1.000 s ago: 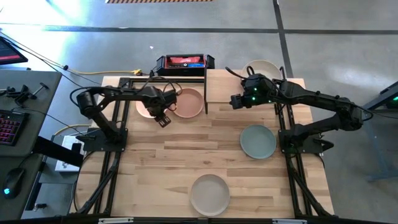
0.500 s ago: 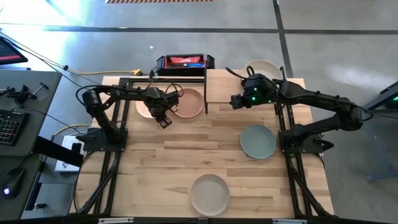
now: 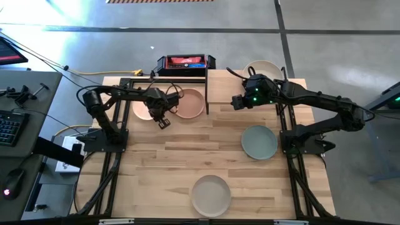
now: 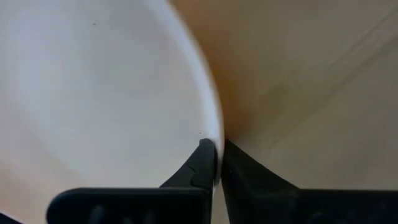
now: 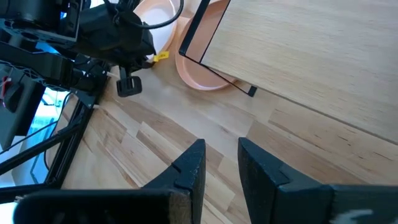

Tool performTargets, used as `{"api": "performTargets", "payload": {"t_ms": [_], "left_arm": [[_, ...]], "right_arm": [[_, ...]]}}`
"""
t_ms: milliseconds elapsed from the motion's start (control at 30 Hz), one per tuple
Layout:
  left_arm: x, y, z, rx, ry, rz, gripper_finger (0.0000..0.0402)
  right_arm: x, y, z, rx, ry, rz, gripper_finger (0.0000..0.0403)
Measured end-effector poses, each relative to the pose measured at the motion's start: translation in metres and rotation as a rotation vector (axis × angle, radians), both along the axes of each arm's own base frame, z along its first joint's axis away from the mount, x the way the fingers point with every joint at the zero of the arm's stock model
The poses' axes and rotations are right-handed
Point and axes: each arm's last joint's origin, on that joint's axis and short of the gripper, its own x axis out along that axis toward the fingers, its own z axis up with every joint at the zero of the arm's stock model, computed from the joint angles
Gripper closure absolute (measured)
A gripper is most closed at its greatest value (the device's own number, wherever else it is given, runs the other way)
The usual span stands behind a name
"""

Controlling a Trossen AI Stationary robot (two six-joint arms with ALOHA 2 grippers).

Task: Place and stack plates onto a shelf
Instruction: Put the light orange plate on the shelf

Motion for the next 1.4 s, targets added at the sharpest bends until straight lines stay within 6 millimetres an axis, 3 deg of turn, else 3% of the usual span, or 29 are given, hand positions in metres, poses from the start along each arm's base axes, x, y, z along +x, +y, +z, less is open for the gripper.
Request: {"api": "performTargets", "payload": {"t_ms": [267, 567, 1000, 1167, 1400], "left_arm": [[-0.008, -0.005, 0.024, 0.021, -0.056, -0.025, 0.04], [-0.022, -0.015, 0.081, 0.129, -0.239, -0.152, 0.04], [-0.01, -0.046, 0.163, 0.3, -0.407, -0.658, 0.0401], [-0.004, -0.063, 0.177, 0.368, -0.36, -0.907, 0.0401], [0.0, -0.085, 0.186, 0.434, -0.275, -1.115, 0.0401]], "right_arm": [[0.0, -0.001, 0.0, -0.02, 0.006, -0.038, 0.0329], [0.004, -0.003, 0.005, -0.037, -0.063, -0.062, 0.0329], [0.013, -0.005, 0.019, -0.073, -0.237, -0.042, 0.0329], [0.018, -0.007, 0.03, -0.107, -0.356, -0.041, 0.0329], [0.024, 0.0, 0.042, -0.135, -0.482, -0.009, 0.0329]]}}
